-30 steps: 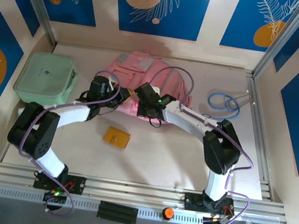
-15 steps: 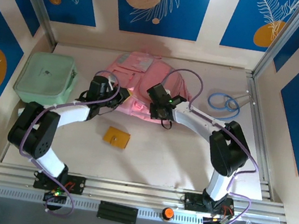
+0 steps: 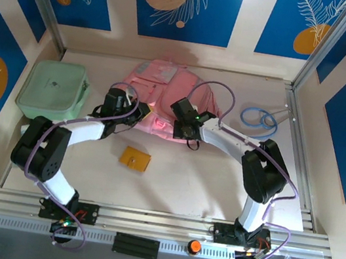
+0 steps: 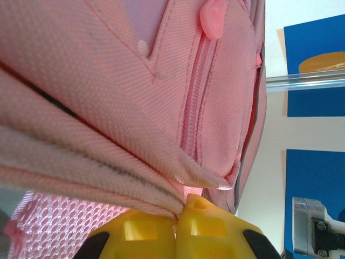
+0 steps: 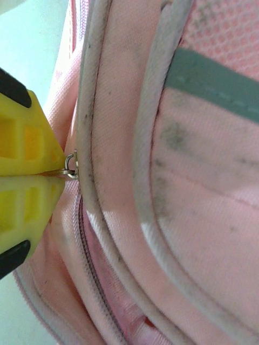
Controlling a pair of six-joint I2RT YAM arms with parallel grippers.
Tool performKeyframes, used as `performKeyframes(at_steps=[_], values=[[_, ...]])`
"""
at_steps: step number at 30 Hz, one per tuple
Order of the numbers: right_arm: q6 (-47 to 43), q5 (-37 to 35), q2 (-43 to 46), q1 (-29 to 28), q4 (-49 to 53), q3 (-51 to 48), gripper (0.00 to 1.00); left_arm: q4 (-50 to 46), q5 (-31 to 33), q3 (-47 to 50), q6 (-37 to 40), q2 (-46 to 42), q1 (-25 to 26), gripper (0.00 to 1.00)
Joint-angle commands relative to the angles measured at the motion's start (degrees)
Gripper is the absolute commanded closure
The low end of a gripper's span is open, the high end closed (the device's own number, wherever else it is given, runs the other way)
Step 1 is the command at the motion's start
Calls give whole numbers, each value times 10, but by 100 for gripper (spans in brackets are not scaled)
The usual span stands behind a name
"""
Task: Pack the student bag
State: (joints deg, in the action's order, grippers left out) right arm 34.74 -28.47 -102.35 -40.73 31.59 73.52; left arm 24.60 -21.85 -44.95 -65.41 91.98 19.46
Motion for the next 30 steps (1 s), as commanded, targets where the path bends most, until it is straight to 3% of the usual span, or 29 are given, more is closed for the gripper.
performKeyframes(at_steps=[1, 6, 12, 17, 24, 30], values=[[5, -52, 48, 16, 19, -31, 100, 23, 3, -23, 28, 2, -18, 100], [-1, -97, 76, 48, 19, -69, 100, 11, 2, -24, 42, 10, -32, 100], [-29, -69, 90, 77, 8, -66, 100, -4, -5, -36, 61, 30, -45, 100], [-102, 3, 69, 45, -22, -19, 100, -42, 21, -7, 105, 9, -74, 80], [-145, 138, 18, -8, -61, 49, 100, -144, 47, 34, 146, -94, -99, 48], [-141, 192, -49, -50, -62, 133, 100, -148, 33, 73, 100, -155, -98, 41]])
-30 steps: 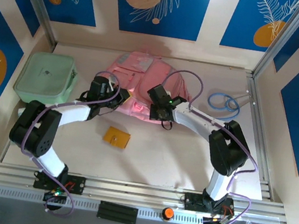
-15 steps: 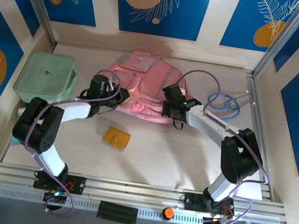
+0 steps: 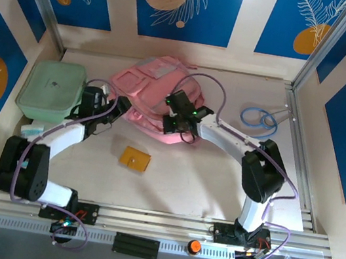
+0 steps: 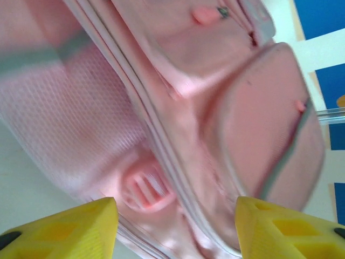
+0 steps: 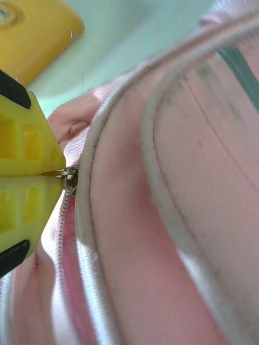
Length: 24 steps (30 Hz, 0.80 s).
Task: Pack the student bag
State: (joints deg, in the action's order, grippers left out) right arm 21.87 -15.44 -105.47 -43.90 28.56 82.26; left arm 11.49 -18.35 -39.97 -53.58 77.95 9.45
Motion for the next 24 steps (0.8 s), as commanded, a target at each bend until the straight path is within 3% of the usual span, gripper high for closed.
performKeyframes(at_steps=[1, 8, 14, 24], values=[[-10, 64, -25, -22, -32, 57, 100, -5, -10, 31, -33, -16, 3, 41], [2, 87, -61, -45, -29, 104, 100, 83, -41, 54, -104, 3, 23, 46], [5, 89, -61, -52, -29, 103, 100, 89, -21, 39, -101, 31, 37, 63], [1, 88, -60, -55, -28, 92, 100, 90, -5, 5, -89, 60, 50, 69]])
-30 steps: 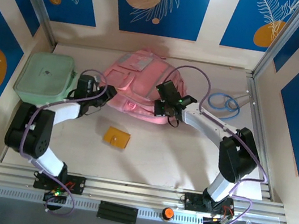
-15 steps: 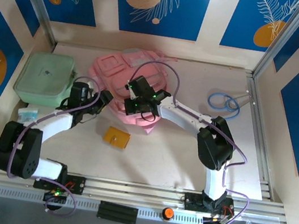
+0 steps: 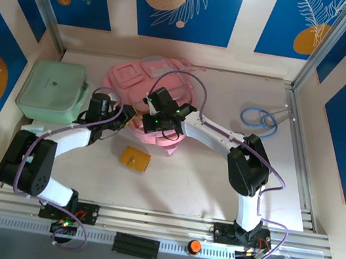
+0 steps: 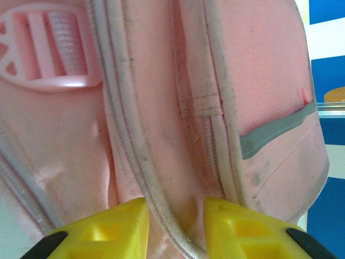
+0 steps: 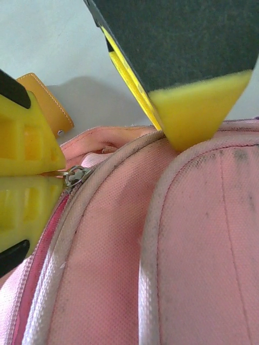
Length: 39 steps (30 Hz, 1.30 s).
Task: Pack the student bag
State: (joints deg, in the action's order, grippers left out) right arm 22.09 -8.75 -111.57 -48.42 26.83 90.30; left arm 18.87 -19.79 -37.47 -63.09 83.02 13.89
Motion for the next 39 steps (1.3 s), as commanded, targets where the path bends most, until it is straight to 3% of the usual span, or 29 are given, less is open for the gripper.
performKeyframes(at_steps=[1, 7, 12, 21, 30, 39], values=[[-2, 17, 2, -10, -10, 8, 100, 18, 8, -23, 6, 12, 5, 70], [-4, -23, 14, -9, -7, -20, 100, 23, 13, -29, 7, 30, 6, 86], [-1, -98, 30, 4, -1, -60, 100, 6, 24, -33, 22, 25, 5, 100], [19, -180, 50, 61, 26, -84, 100, -16, 29, -37, 43, 23, 5, 100], [56, -194, 54, 112, 65, -72, 100, -23, 19, -43, 57, 24, 5, 100], [92, -182, 116, 119, 78, -171, 100, -43, -41, -110, 103, 81, 10, 100]])
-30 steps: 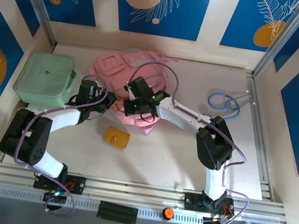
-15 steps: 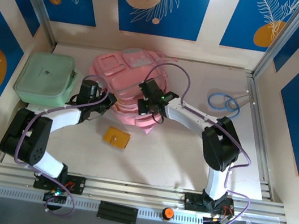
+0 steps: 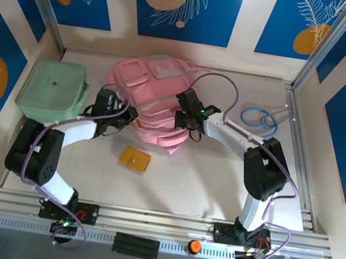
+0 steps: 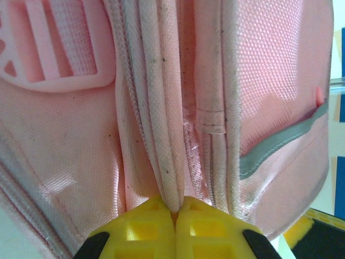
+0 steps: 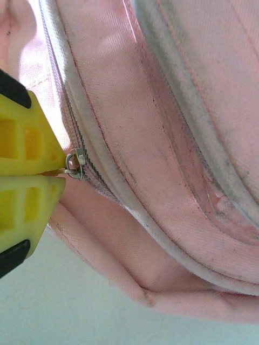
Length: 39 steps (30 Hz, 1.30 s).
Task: Pack the student bag
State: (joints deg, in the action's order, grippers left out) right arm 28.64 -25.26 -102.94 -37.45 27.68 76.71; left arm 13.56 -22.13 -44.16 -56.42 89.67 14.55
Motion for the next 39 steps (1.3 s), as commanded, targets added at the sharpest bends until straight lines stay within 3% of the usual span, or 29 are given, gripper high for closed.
performKeyframes(at_steps=[1, 7, 11, 13, 17, 20, 27, 34, 39], values=[[32, -7, 39, 8, 69, -49, 100, 1, -19, -57, 45, 23, 3, 100], [37, 94, 85, -6, 24, -111, 100, -94, 19, -145, 120, 65, 1, 96], [23, 147, 86, -26, -19, -109, 100, -150, 72, -175, 138, 62, -5, 81], [20, 171, 78, -32, -37, -95, 100, -177, 101, -173, 139, 46, -8, 68], [19, 222, 51, -34, -69, -53, 100, -230, 135, -148, 112, -5, -9, 51], [16, 248, 26, -34, -82, -19, 100, -259, 119, -128, 75, -43, -8, 47], [12, 269, -16, -37, -81, 35, 100, -194, 31, -85, -55, -58, 37, 51], [12, 255, -2, -37, -76, 18, 100, -130, 42, -94, -117, -12, 76, 61], [16, 247, 8, -37, -76, 6, 100, -95, 37, -85, -161, 15, 80, 61]])
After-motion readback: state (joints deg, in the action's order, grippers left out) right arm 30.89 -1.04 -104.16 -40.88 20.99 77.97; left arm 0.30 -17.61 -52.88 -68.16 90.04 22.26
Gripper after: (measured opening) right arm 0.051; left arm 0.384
